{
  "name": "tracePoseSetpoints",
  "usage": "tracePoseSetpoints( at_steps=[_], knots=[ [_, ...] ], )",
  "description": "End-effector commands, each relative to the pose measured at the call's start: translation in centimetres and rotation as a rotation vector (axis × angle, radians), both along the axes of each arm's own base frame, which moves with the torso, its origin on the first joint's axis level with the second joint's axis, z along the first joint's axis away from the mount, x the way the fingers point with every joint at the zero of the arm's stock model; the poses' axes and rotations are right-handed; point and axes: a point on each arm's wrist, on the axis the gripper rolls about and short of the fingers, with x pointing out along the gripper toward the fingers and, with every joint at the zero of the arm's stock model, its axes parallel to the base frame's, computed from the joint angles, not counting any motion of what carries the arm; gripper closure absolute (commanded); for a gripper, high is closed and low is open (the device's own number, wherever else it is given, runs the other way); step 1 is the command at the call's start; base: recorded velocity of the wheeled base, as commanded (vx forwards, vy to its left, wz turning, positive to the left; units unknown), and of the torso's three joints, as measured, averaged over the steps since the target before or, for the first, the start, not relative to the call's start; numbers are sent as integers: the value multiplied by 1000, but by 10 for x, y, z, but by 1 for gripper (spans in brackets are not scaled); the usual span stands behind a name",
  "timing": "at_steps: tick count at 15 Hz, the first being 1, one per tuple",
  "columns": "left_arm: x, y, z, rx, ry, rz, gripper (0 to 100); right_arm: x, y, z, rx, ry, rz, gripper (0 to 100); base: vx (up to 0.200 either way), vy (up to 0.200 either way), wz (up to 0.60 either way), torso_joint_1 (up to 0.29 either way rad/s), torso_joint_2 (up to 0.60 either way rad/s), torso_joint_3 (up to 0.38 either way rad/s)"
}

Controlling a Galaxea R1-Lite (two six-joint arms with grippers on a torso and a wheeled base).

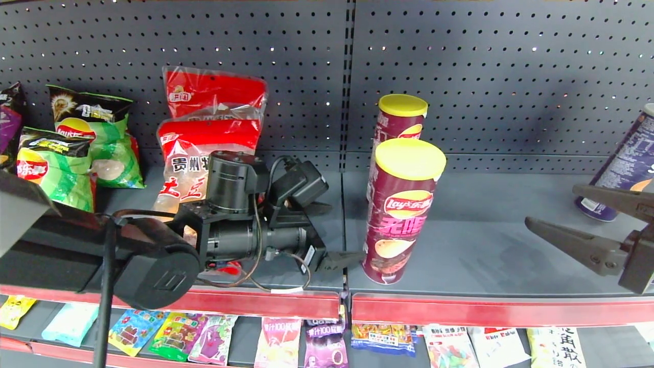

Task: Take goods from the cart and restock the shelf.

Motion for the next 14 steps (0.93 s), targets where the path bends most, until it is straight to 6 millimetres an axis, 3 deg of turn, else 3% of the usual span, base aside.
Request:
tracePoseSetpoints(
  at_steps=[1, 14],
  knots=[
    [2, 0, -1, 2, 2, 2, 0, 1, 0, 0, 0, 1, 1, 0, 0, 0, 0, 0, 0, 0],
    [16, -2, -1, -5, -11, 26, 0, 3, 1, -1, 9, 14, -1, 0, 0, 0, 0, 0, 0, 0]
  ],
)
